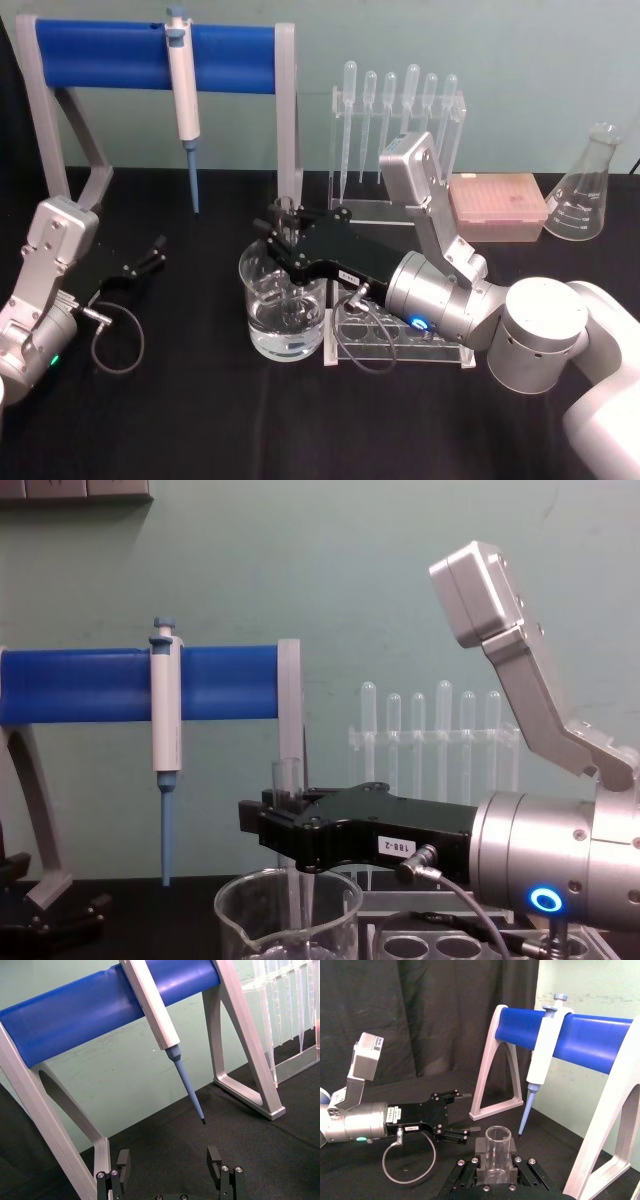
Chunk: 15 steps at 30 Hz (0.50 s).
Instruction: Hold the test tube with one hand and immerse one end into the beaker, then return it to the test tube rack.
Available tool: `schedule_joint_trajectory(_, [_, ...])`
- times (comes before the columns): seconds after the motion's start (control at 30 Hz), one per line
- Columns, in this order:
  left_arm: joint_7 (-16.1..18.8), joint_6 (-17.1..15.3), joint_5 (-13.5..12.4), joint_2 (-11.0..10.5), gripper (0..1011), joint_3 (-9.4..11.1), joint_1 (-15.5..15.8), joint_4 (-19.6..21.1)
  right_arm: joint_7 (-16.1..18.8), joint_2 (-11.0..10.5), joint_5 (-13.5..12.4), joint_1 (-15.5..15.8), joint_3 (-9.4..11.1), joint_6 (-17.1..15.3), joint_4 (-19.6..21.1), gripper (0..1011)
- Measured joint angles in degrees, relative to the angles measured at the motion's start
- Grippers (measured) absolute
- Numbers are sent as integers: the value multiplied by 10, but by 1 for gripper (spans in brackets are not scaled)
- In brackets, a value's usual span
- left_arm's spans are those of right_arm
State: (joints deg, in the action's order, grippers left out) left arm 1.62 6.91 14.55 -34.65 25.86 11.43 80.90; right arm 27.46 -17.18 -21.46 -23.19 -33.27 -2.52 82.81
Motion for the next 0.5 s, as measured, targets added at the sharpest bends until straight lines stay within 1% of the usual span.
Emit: schedule_joint_trajectory(0.5, [0, 0, 0, 0, 1000, 0, 0, 0, 0, 0, 0, 0, 0, 0, 0, 224])
